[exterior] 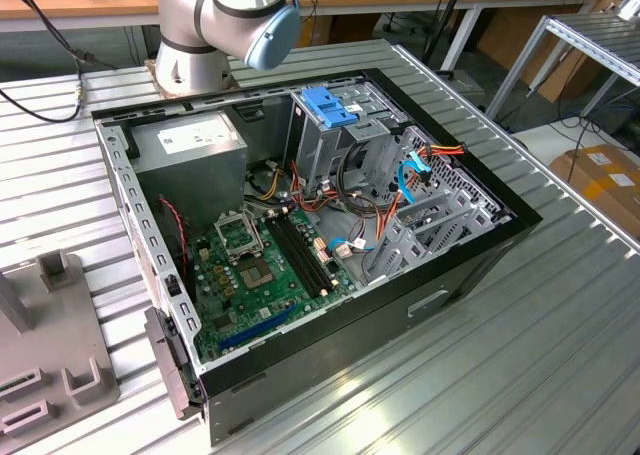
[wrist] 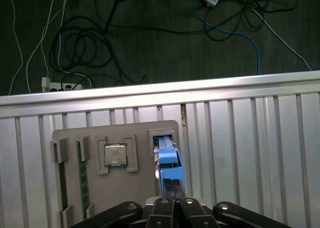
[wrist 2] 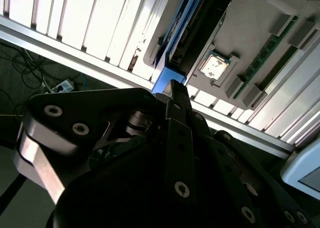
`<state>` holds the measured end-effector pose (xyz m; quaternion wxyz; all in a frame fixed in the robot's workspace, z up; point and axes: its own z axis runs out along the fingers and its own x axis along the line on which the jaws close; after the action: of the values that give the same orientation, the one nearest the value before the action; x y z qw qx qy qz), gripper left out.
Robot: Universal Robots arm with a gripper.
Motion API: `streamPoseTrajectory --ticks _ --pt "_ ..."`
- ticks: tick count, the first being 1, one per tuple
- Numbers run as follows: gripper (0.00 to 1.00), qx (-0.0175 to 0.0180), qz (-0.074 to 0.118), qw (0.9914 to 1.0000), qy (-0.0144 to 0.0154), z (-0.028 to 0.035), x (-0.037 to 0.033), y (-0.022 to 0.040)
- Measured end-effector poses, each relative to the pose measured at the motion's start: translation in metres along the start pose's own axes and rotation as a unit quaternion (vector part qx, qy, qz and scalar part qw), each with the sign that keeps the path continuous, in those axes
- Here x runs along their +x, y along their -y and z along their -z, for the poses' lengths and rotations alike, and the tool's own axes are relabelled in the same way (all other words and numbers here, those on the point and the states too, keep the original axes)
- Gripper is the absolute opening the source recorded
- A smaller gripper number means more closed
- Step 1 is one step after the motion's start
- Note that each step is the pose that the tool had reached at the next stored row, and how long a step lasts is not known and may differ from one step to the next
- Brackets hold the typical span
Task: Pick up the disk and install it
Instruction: 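Insert the disk into the insertion slot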
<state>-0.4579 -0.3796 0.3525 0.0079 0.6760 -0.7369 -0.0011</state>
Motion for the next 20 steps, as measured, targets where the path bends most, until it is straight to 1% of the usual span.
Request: streamPoseTrajectory --ticks 12,13,14,17,18,20 --pt "0.11 0.0000 0.000 1.00000 0.0000 0.0000 0.0009 0.0001" --pt "0.42 0.0000 0.000 1.00000 0.0000 0.0000 0.0010 0.0001" --pt "0.54 0.0000 0.000 1.00000 0.0000 0.0000 0.0010 0.0001" --pt "0.54 0.0000 0.000 1.00000 0.0000 -0.0051 0.0010 0.0001" --pt "0.54 0.0000 0.000 1.00000 0.0000 -0.0087 0.0009 0.0002" --pt "0.54 0.0000 0.000 1.00000 0.0000 -0.0129 0.0009 0.0003"
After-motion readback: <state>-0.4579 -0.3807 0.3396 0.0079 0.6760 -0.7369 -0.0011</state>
